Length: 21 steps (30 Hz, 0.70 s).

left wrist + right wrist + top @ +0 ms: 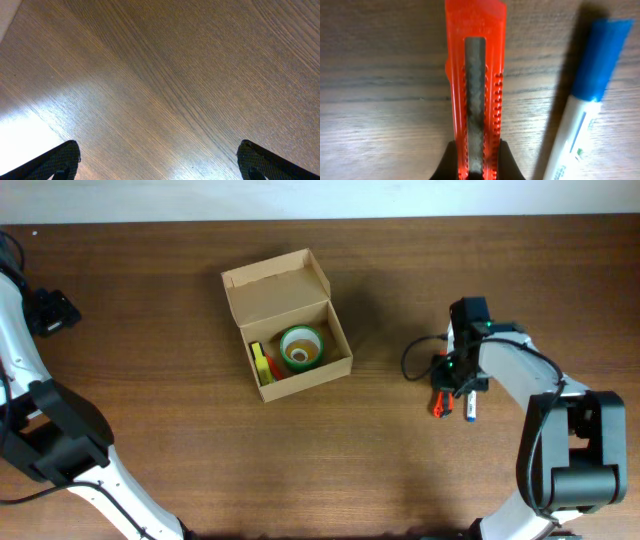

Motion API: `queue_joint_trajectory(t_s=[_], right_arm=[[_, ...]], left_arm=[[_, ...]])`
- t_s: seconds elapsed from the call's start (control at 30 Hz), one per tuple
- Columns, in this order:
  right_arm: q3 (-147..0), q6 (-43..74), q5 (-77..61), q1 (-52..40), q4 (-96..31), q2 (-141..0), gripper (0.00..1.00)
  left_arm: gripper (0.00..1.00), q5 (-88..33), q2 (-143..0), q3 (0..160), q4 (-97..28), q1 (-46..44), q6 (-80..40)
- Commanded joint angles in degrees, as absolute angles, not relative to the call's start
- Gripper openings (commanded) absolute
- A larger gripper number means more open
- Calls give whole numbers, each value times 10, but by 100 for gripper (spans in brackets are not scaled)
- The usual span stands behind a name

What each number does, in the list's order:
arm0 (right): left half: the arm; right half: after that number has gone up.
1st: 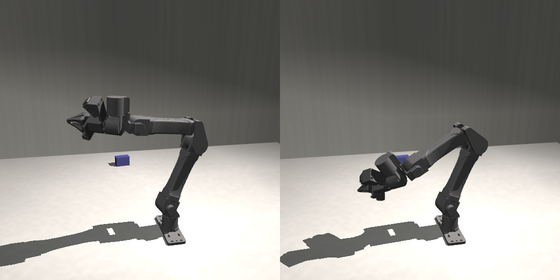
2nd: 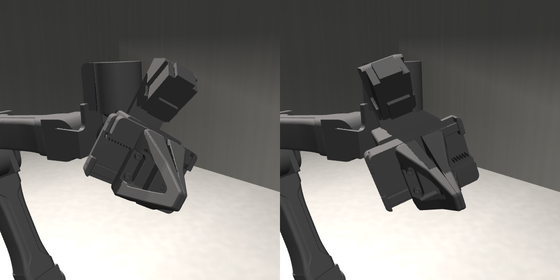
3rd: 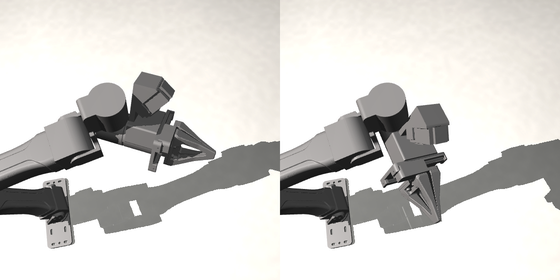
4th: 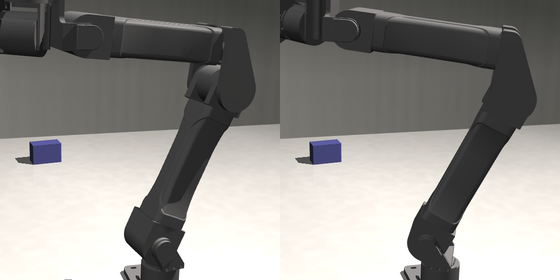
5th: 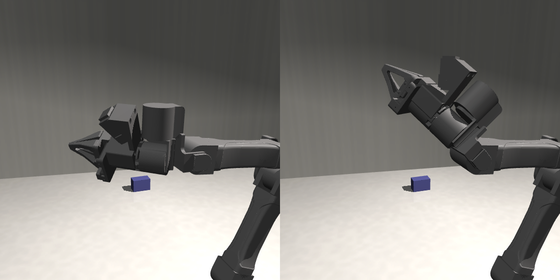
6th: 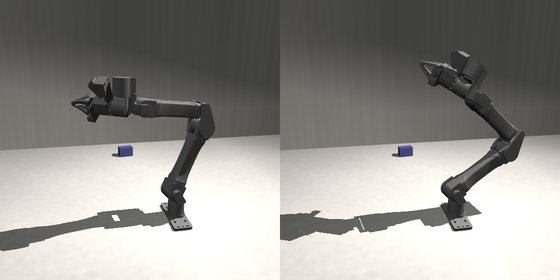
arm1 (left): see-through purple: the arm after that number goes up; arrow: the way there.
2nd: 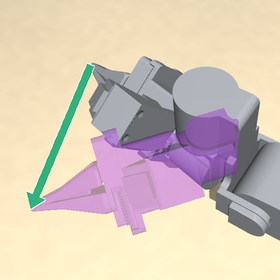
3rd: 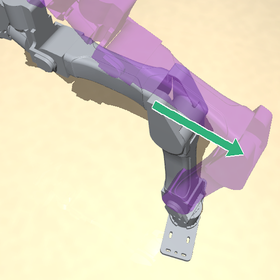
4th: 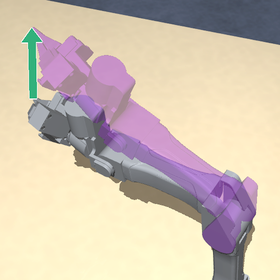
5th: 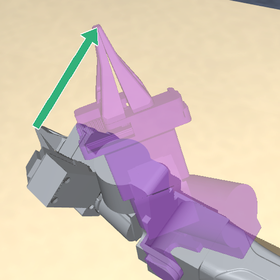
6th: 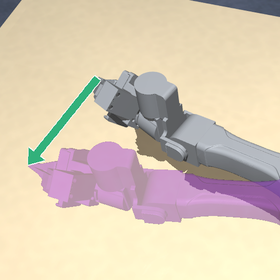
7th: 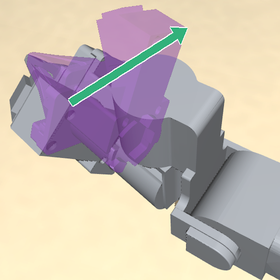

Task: Pack container
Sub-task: 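Carry the red cutter into the box beside the tapes, release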

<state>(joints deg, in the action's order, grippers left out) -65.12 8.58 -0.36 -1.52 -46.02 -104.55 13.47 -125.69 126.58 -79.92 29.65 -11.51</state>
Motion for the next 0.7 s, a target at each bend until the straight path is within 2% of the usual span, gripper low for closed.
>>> queue_joint_trajectory(t_s=[0.0, 0.2, 0.27, 0.4, 0.53, 0.67], right_arm=[[-724, 85, -6, -14, -489, -1049, 4], [-998, 120, -6, -28, -676, -1049, 4], [-1126, 155, -6, -65, -733, -1049, 4], [-1237, 115, 7, -185, -745, -1049, 4], [-1239, -26, 4, -288, -734, -1054, 4], [-1239, -279, 4, -345, -740, -1070, 6]], left_arm=[[100, 132, -1247, 1265, -799, 297, -106], [100, 132, -1247, 1265, -799, 297, -106], [100, 132, -1247, 1265, -799, 297, -106], [100, 132, -1247, 1265, -799, 297, -106], [100, 132, -1247, 1265, -799, 297, -106], [100, 132, -1247, 1265, -799, 297, -106]])
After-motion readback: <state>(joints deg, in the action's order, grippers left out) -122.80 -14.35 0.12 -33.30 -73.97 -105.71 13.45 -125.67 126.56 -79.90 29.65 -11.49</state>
